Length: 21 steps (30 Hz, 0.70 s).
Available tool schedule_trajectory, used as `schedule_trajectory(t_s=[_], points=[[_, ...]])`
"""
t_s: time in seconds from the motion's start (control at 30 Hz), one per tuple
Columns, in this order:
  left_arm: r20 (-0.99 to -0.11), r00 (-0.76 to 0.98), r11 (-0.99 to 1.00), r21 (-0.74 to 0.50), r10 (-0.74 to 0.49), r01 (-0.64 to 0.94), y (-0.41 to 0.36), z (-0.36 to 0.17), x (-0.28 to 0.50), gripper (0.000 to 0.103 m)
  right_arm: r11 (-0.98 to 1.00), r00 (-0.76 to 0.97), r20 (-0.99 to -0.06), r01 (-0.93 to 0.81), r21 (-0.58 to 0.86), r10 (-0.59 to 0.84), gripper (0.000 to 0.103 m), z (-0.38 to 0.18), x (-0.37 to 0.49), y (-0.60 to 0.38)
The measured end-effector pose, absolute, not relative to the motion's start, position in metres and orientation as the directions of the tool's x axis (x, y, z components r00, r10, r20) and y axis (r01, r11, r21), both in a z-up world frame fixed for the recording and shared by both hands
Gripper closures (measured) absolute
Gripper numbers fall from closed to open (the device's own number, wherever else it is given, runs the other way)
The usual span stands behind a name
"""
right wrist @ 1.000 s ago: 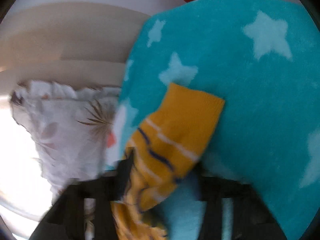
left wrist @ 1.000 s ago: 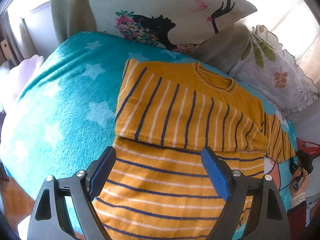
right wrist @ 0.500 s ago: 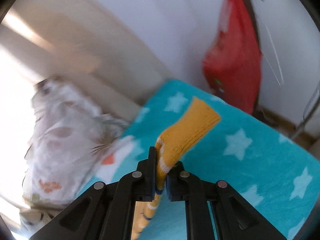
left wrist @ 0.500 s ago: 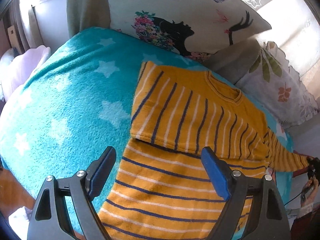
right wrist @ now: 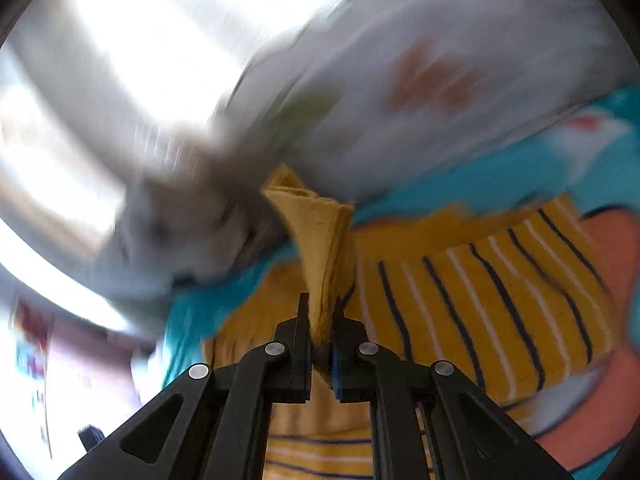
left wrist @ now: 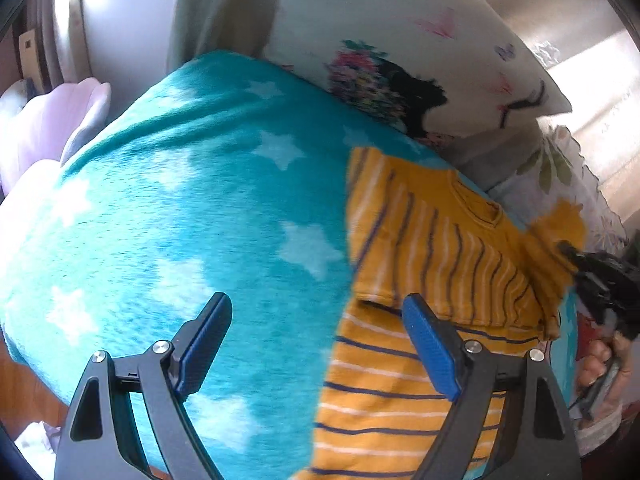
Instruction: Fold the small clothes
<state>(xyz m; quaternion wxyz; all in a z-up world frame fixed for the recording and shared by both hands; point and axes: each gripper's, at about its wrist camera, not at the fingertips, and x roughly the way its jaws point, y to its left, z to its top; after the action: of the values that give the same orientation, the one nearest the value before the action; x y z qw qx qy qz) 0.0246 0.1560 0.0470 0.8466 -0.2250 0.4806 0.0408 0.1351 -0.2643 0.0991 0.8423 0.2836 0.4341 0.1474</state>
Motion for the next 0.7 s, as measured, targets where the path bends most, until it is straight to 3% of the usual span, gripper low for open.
schedule_trajectory(t_s=[0.13, 0.33, 0.57, 0.7], points=[[-0.835, 0.53, 0.886, -0.35, -0.147, -0.305, 0.183, 0.04, 0.02, 0.017, 0.848, 0.478, -0.727, -0.078, 0.525, 0.494, 0.095, 0.068, 0.147, -0.18], [-0.841, 0.521, 0.877, -0.355, -0.147, -0.325, 0.21, 0.03, 0.02, 0.017, 0.868, 0.409, -0.771, -0.135, 0.477, 0.488, 0.095, 0.046, 0.144, -0.115], [-0.849, 0.498, 0.877, -0.365, -0.176, -0.313, 0.216, 0.015, 0.028, 0.017, 0.867, 0.388, -0.777, -0.168, 0.468, 0.495, 0.095, 0.05, 0.146, -0.073], [-0.846, 0.497, 0.881, -0.371, -0.192, -0.292, 0.212, 0.013, 0.033, 0.017, 0.86, 0.34, -0.79, -0.196, 0.471, 0.51, 0.09, 0.034, 0.151, -0.041]])
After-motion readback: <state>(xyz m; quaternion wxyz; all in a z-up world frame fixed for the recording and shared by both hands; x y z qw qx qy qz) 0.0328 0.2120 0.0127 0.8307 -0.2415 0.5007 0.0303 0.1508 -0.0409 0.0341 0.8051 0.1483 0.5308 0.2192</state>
